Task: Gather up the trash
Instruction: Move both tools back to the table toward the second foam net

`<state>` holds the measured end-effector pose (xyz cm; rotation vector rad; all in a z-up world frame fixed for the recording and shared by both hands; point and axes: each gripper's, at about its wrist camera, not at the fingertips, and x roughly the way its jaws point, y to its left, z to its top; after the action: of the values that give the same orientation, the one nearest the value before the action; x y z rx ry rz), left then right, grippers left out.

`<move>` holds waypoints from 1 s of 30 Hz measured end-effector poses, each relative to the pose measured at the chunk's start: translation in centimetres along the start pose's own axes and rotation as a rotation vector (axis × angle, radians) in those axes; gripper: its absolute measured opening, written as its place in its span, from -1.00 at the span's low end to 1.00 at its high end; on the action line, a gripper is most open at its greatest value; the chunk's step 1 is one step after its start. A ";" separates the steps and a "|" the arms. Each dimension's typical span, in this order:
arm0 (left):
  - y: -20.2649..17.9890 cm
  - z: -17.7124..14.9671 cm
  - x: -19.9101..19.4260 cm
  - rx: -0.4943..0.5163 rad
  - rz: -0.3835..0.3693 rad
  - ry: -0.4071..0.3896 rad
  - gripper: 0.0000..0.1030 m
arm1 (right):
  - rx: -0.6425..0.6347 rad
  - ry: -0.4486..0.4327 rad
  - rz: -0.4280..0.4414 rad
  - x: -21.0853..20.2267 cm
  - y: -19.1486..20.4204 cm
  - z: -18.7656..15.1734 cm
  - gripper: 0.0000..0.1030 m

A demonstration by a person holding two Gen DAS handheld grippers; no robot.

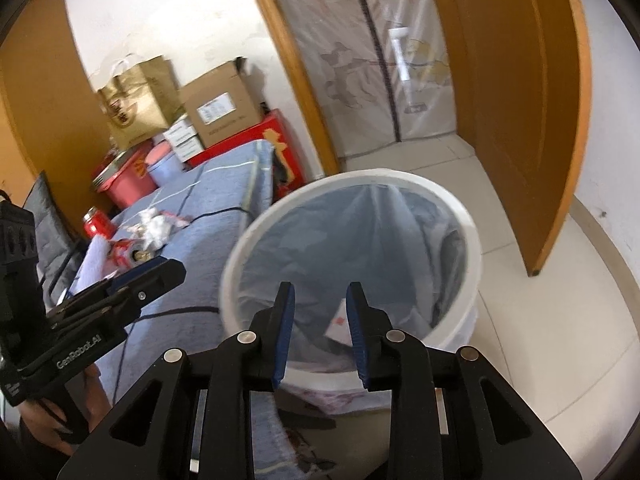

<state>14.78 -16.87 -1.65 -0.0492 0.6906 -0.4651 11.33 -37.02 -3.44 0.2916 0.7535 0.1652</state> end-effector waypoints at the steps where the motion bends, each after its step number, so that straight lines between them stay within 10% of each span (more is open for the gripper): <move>1: 0.4 -0.2 -0.5 -0.006 0.011 -0.005 -0.33 | -0.017 0.000 0.007 -0.1 0.5 -0.1 -0.46; 30: 9.7 -5.1 -11.4 -0.175 0.297 -0.075 -0.33 | -0.227 0.048 0.248 1.4 11.7 -2.1 -0.14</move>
<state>7.81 -2.75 -0.65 -0.1263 0.6510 -0.1163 10.39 -25.23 -2.04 0.1639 0.7368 0.4898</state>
